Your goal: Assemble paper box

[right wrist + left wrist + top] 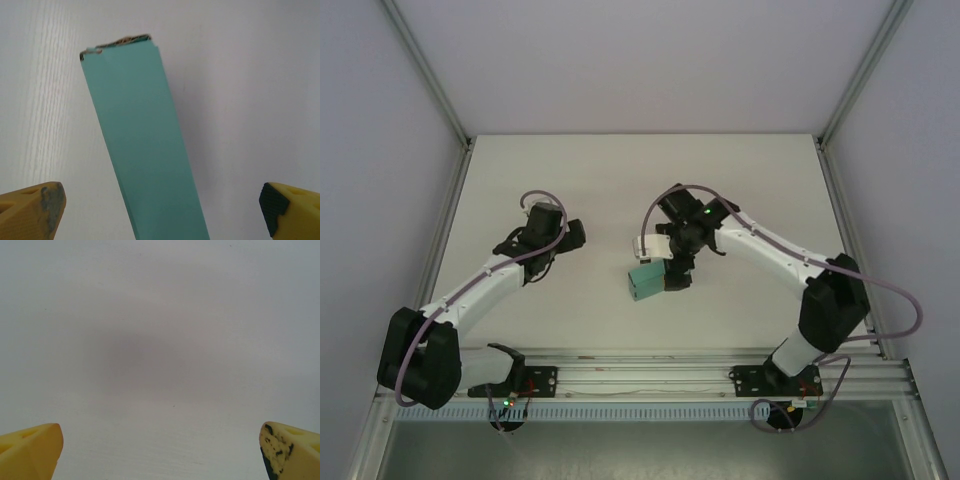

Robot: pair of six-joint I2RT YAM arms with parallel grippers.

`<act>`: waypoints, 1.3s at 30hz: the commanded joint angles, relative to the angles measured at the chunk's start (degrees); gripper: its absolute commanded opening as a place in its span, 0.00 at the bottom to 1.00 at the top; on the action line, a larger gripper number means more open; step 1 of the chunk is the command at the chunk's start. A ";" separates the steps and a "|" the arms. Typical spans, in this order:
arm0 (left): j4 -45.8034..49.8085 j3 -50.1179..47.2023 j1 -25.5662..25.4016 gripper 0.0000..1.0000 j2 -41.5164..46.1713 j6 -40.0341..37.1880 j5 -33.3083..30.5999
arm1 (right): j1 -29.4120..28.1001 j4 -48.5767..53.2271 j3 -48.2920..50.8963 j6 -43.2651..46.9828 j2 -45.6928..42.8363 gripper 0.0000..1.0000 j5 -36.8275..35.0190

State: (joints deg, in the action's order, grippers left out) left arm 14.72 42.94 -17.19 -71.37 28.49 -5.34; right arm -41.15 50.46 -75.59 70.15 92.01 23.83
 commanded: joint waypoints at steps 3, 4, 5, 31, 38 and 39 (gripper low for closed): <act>2.99 -0.15 0.49 1.00 0.09 -0.53 -3.26 | -2.61 3.49 -2.63 2.90 4.09 1.00 -7.84; 3.11 -0.18 0.49 1.00 -0.05 -0.54 -3.03 | -2.92 2.72 -2.72 2.55 5.07 1.00 -9.06; 3.12 -0.15 0.45 1.00 0.01 -0.47 -2.86 | -3.22 2.25 -2.82 2.24 5.96 1.00 -9.95; 3.04 -0.76 0.47 1.00 2.65 -0.89 -2.37 | -6.90 -17.58 -0.79 -10.10 10.30 0.49 -37.64; 2.61 -2.18 0.47 1.00 4.79 -0.90 -2.15 | -6.14 -27.90 -0.50 -18.63 13.13 0.52 -52.75; 2.29 -2.39 0.49 1.00 5.07 -0.89 -1.89 | -6.16 -28.99 -0.34 -20.15 13.82 0.52 -53.87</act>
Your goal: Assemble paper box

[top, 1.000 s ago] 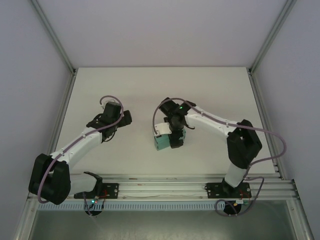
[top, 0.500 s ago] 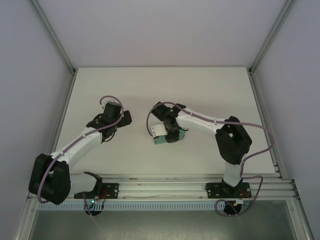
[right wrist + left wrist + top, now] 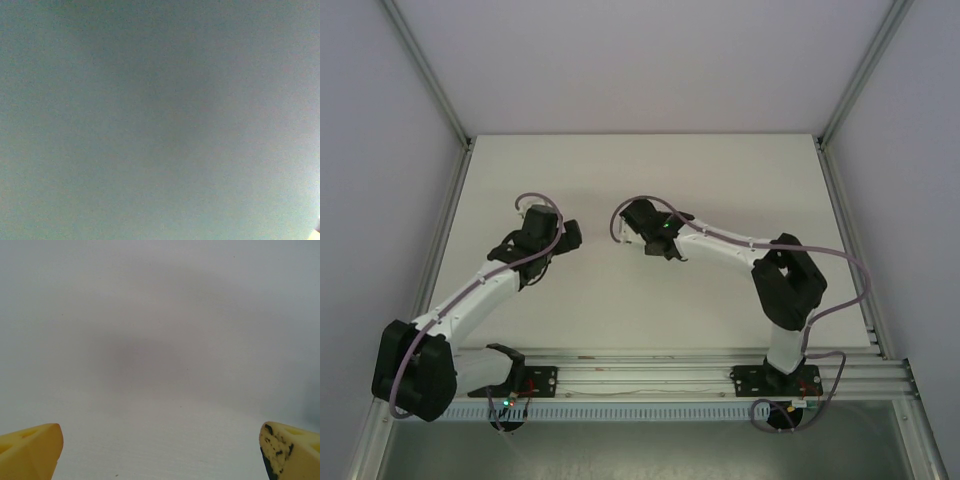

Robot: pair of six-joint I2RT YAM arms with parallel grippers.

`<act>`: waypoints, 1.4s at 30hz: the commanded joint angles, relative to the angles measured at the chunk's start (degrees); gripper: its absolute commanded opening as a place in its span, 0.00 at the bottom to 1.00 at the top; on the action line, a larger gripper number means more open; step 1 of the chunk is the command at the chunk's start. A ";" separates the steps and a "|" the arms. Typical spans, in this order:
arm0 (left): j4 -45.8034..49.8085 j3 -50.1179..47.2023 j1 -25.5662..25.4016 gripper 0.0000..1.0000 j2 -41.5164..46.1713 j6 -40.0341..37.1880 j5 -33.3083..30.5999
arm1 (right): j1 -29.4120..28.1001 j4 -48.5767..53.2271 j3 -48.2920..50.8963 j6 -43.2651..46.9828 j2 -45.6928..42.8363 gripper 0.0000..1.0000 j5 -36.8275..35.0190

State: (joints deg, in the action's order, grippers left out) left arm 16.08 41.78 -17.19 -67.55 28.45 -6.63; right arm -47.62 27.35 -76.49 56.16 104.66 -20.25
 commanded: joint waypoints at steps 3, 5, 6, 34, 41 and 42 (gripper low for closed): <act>0.59 -1.53 0.43 1.00 1.52 -1.10 0.19 | 0.32 -8.21 1.38 -9.05 2.42 0.53 -10.05; 0.47 -1.53 0.48 1.00 1.66 -1.37 0.56 | 0.33 -9.56 2.19 -9.84 2.81 0.53 -9.16; 0.46 -1.52 0.45 1.00 1.78 -1.43 0.70 | 0.33 -10.43 3.06 -9.72 2.83 0.53 -8.86; -1.19 -1.78 0.44 1.00 3.47 -2.37 1.07 | -4.69 -3.60 17.96 -9.96 -16.83 1.00 13.47; -6.44 -1.10 1.80 1.00 2.63 -4.39 -1.85 | 6.15 -11.97 20.04 -27.61 -28.91 1.00 16.17; -7.42 -1.09 2.47 1.00 2.49 -4.70 -1.76 | 8.37 -13.76 20.76 -30.88 -30.39 1.00 16.37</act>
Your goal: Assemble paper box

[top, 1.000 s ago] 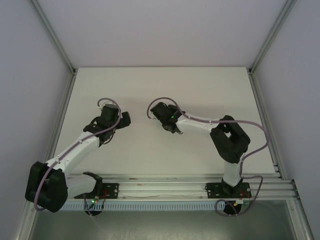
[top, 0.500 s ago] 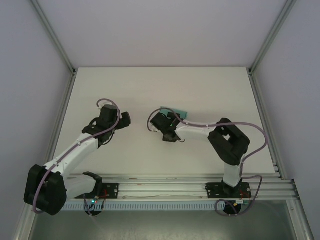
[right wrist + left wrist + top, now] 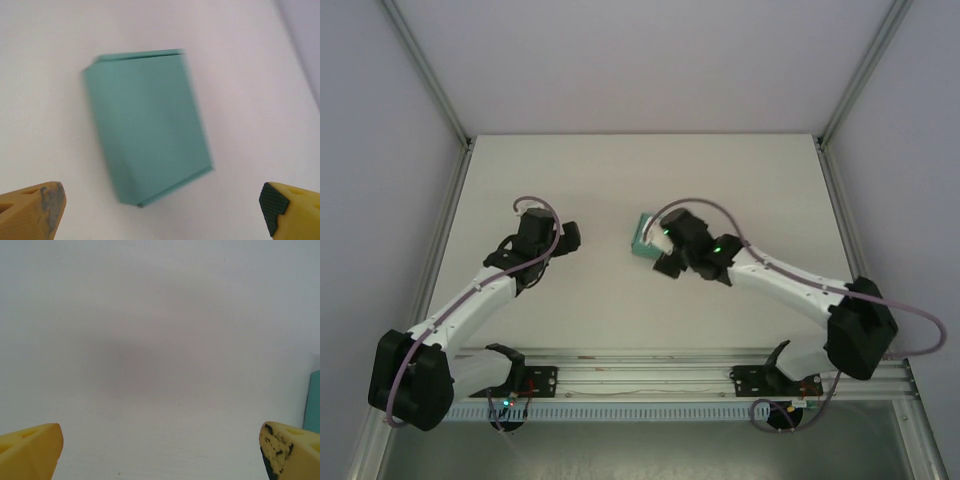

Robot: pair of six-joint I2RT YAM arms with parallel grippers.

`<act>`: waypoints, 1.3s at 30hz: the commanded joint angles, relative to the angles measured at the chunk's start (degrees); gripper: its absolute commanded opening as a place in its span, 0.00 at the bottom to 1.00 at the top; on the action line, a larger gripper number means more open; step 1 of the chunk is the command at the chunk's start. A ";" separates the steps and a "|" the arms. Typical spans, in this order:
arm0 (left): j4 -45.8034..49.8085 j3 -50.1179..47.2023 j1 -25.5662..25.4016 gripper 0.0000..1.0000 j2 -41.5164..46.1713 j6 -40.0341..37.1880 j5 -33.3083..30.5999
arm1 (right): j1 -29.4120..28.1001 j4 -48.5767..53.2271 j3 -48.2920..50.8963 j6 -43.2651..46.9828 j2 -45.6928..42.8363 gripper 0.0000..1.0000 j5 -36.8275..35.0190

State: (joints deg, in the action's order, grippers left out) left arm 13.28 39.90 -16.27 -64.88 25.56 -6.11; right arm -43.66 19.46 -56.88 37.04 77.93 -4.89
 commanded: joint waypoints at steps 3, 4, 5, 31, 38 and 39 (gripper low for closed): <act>-8.34 -0.35 5.12 1.00 -1.18 -2.25 -1.59 | 12.31 -11.61 4.68 -22.13 -7.67 1.00 2.67; -9.33 -0.65 6.64 1.00 -1.68 -2.22 -1.02 | 15.25 -13.03 5.86 -25.91 -8.66 1.00 3.50; -10.06 -1.04 8.48 1.00 -2.27 -2.35 -0.01 | 18.46 -13.83 6.96 -29.29 -9.30 1.00 4.90; -67.49 -22.74 18.38 1.00 -16.40 -21.32 -1.20 | 40.49 -67.09 38.17 -33.80 0.35 1.00 4.10; -76.12 -23.37 18.26 1.00 -22.81 -23.15 1.26 | 41.54 -76.37 39.11 -35.33 8.25 1.00 2.89; -74.07 -22.94 18.29 1.00 -22.07 -22.85 1.32 | 41.84 -69.74 36.85 -35.37 6.80 1.00 3.66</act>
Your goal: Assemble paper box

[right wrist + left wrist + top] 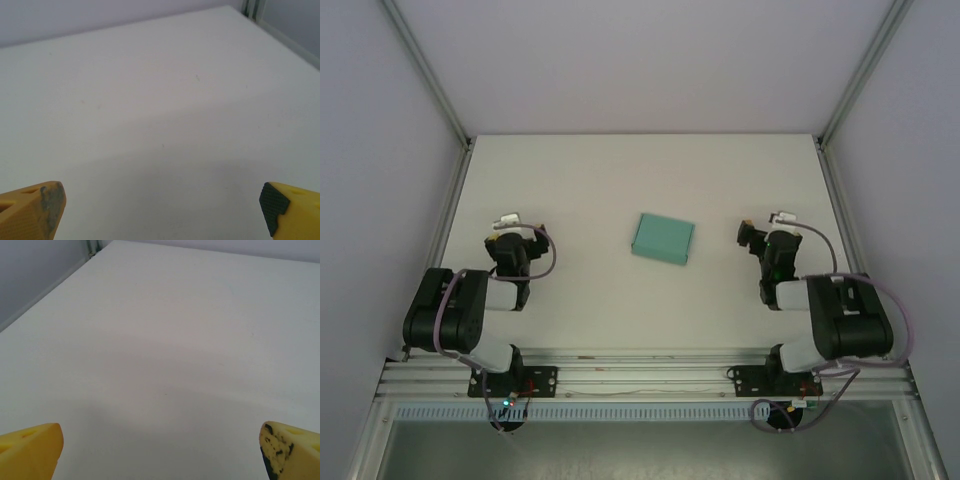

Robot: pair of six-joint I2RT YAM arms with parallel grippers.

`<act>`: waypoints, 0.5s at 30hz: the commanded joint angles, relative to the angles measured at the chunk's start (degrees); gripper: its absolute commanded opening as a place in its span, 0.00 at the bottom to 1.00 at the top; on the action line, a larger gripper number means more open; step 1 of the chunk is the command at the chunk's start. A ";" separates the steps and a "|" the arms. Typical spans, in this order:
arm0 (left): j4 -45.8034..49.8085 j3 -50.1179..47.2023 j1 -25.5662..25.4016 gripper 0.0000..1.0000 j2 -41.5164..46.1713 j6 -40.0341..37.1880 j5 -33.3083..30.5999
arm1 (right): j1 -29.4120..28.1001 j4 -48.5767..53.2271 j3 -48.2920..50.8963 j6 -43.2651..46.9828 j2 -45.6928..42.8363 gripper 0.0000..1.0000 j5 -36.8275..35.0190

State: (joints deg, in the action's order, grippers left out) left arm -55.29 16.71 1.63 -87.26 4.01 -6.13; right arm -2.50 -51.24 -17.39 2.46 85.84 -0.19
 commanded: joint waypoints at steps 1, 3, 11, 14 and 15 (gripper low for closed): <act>-1.77 1.27 0.40 1.00 1.36 -0.86 1.30 | 1.72 2.56 -4.04 -1.46 -0.41 1.00 1.02; -4.82 0.50 0.39 1.00 0.31 -1.30 1.21 | 5.54 2.31 -4.60 -4.93 0.47 1.00 4.95; -3.31 1.02 0.22 1.00 0.70 -1.39 1.03 | 5.58 3.52 -4.85 -4.53 -0.10 1.00 5.03; -2.93 1.06 0.22 1.00 0.79 -1.35 0.96 | 5.56 3.56 -4.85 -4.53 -0.04 1.00 5.02; -2.87 1.11 0.22 1.00 0.83 -1.32 1.01 | 5.57 3.58 -4.85 -4.48 -0.08 1.00 5.02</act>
State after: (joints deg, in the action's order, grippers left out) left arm -56.47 17.19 1.61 -86.76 3.25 -5.98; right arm 3.16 -47.75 -21.74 -1.39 86.35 4.56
